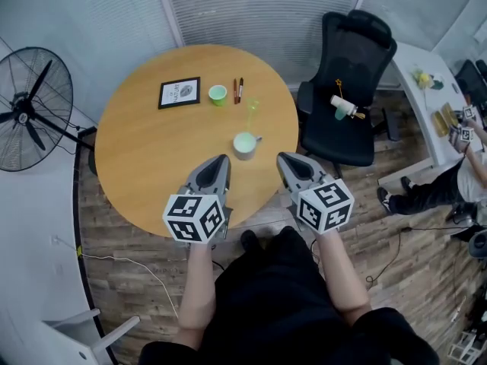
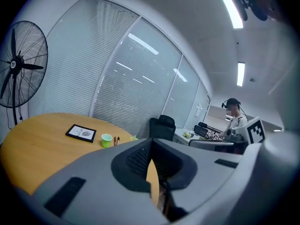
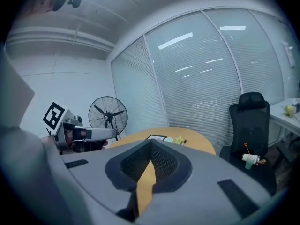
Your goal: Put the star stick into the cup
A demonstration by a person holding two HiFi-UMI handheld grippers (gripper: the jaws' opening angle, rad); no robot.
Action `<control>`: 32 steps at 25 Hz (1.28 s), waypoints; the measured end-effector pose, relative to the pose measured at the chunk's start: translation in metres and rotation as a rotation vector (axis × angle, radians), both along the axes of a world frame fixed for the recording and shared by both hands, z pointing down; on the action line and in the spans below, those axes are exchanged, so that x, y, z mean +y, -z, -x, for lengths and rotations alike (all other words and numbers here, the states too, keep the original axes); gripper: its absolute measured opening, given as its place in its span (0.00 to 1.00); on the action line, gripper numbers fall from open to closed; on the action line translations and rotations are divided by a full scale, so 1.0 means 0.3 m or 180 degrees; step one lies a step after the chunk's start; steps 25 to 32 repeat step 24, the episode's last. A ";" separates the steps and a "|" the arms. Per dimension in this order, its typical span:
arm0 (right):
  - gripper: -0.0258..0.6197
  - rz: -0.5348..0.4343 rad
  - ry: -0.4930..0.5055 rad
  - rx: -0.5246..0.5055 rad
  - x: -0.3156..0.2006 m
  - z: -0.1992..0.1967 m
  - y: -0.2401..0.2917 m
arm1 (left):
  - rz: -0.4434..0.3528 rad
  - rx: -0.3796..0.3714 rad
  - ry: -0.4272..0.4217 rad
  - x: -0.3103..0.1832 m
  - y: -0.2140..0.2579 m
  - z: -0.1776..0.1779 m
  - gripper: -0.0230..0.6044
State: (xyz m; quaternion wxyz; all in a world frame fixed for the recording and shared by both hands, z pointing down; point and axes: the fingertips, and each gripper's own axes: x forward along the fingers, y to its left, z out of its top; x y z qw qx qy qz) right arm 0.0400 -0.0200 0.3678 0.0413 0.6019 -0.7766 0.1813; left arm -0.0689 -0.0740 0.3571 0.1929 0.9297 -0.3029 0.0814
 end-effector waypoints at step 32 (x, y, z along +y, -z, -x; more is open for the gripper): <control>0.05 -0.0001 0.0074 -0.0006 0.028 -0.050 -0.001 | 0.0051 -0.0073 0.0026 0.023 -0.025 -0.046 0.03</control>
